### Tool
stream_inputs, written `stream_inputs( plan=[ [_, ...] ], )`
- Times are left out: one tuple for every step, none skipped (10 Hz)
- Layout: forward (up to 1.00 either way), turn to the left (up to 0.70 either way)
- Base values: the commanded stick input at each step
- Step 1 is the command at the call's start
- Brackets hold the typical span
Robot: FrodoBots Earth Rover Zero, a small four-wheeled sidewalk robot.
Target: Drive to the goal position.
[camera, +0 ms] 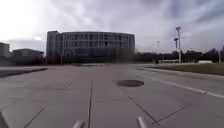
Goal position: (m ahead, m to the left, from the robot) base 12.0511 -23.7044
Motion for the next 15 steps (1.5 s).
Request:
stream_inputs(
  plan=[
    [1.00, 0.27],
    [1.00, 0.27],
    [1.00, 0.27],
    [1.00, 0.23],
    [1.00, 0.00],
    [1.00, 0.00],
    [1.00, 0.00],
    [1.00, 0.00],
    [1.00, 0.00],
    [1.00, 0.00],
    [1.00, 0.00],
    [1.00, -0.04],
    [1.00, -0.19],
    [1.00, -0.27],
    [1.00, -0.27]
  ],
)
